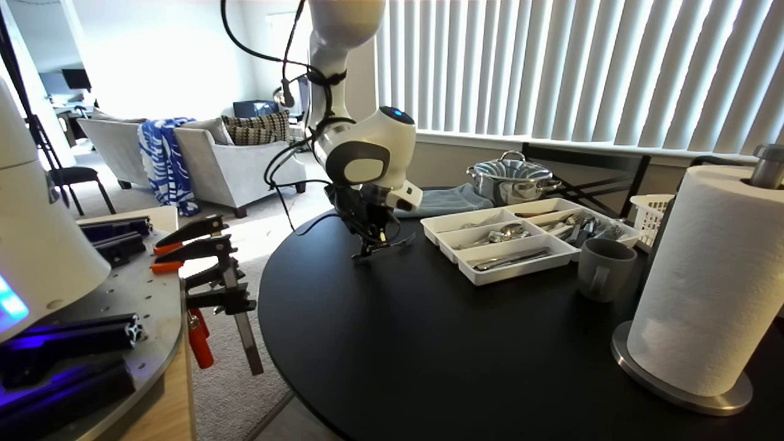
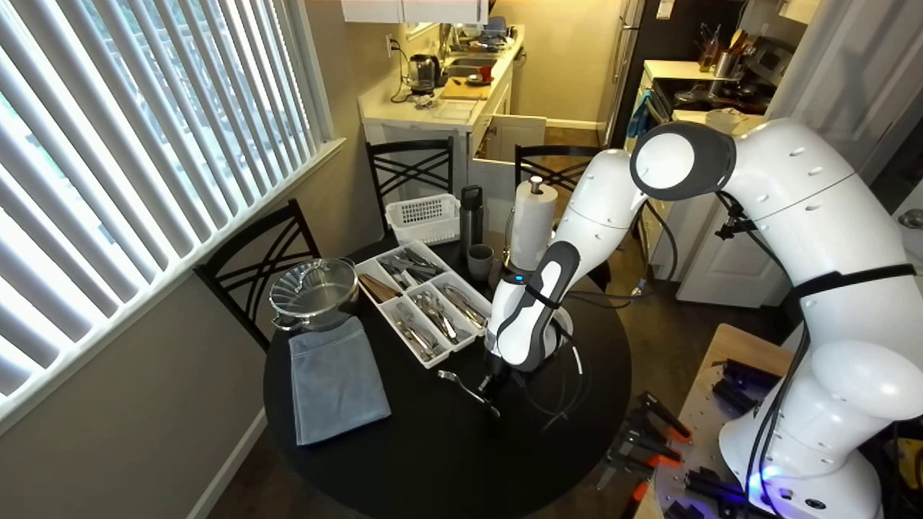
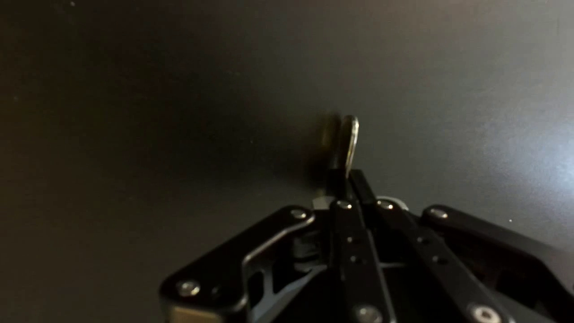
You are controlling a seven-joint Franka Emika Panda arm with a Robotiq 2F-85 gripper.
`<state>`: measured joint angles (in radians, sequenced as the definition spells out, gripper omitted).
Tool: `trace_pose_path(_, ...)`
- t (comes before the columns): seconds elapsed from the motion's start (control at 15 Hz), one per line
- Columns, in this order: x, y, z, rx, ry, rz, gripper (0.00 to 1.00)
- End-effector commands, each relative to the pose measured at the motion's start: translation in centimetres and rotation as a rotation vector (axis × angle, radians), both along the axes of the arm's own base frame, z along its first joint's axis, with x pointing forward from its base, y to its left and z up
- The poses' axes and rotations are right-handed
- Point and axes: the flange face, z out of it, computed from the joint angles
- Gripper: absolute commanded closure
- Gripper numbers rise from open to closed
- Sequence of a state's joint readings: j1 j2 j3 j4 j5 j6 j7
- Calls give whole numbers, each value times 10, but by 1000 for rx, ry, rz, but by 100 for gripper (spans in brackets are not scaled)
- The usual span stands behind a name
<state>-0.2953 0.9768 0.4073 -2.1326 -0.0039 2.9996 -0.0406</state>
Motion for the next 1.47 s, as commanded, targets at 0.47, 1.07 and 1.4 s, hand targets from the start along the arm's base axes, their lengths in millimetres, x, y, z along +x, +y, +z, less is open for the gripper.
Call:
trace_pose_path(0.47,-40,-18,4,50,34,49,66)
trace_pose_path(1.07,-51,-20,59,-45,-98,16,12)
trace_pose_path(1.4,-30,-14,112,-122,-282,-37,0)
